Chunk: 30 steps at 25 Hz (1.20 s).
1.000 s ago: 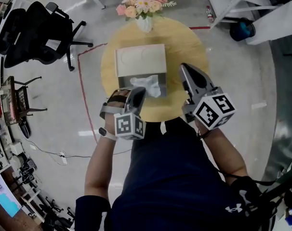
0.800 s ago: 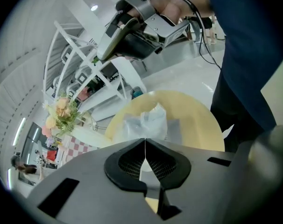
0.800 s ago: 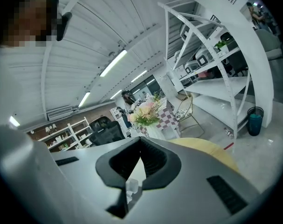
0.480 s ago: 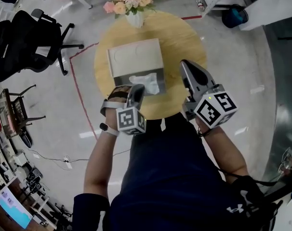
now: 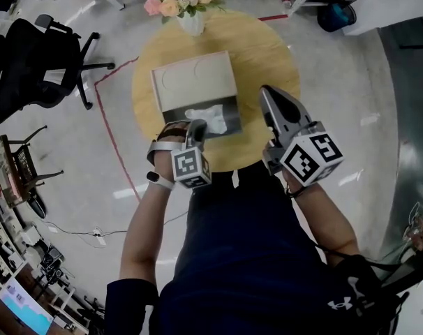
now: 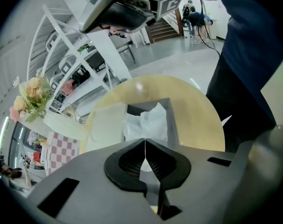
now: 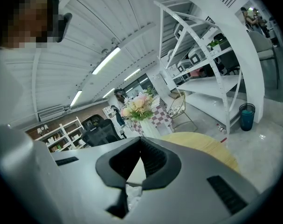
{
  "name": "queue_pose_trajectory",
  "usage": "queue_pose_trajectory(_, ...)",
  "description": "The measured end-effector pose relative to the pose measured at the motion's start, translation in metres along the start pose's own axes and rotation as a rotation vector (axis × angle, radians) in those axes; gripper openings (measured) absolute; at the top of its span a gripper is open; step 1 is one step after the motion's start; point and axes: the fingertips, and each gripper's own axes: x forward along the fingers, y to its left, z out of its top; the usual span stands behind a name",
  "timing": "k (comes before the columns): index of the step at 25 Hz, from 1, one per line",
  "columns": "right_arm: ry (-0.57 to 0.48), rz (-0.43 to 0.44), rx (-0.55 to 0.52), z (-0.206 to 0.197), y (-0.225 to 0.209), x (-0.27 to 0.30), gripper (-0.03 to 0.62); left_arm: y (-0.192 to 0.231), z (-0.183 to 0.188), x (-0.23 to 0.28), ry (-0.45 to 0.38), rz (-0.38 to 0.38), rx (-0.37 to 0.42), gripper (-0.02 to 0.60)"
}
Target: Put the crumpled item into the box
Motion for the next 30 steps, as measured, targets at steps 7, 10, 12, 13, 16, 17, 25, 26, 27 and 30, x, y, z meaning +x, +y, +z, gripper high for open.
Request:
queue_pose_trajectory(7, 0.012, -0.018, 0.011, -0.004, -0.003, 0.004, 0.005, -0.005, -0.006, 0.020, 0.024, -0.039, 0.011, 0.018)
queue_pose_trajectory(10, 0.008, -0.020, 0.009, -0.003, -0.004, 0.005, 0.005, -0.008, -0.008, 0.027, 0.030, -0.048, 0.004, 0.018)
queue_pose_trajectory(12, 0.008, -0.021, 0.009, -0.004, -0.005, 0.006, 0.005, -0.010, -0.010, 0.031, 0.035, -0.056, -0.003, 0.018)
queue_pose_trajectory(13, 0.010, -0.022, 0.010, -0.004, -0.005, 0.005, 0.005, -0.011, -0.011, 0.033, 0.037, -0.060, -0.004, 0.018)
queue_pose_trajectory(16, 0.017, -0.031, 0.018, -0.006, -0.006, 0.005, 0.005, -0.012, -0.012, 0.035, 0.042, -0.060, 0.004, 0.018)
queue_pose_trajectory(17, 0.019, -0.033, 0.021, -0.007, -0.006, 0.005, 0.005, -0.013, -0.012, 0.037, 0.042, -0.064, 0.004, 0.018)
queue_pose_trajectory(25, 0.026, -0.029, 0.025, -0.010, -0.007, 0.007, 0.005, -0.014, -0.011, 0.049, 0.054, -0.075, 0.018, 0.018)
queue_pose_trajectory(26, 0.027, -0.030, 0.028, -0.010, -0.007, 0.007, 0.005, -0.014, -0.011, 0.050, 0.058, -0.077, 0.019, 0.018)
queue_pose_trajectory(27, 0.027, -0.031, 0.029, -0.010, -0.007, 0.007, 0.005, -0.015, -0.012, 0.051, 0.062, -0.080, 0.019, 0.018)
queue_pose_trajectory(30, 0.025, -0.030, 0.025, -0.009, -0.007, 0.008, 0.005, -0.019, -0.013, 0.054, 0.068, -0.095, 0.012, 0.020)
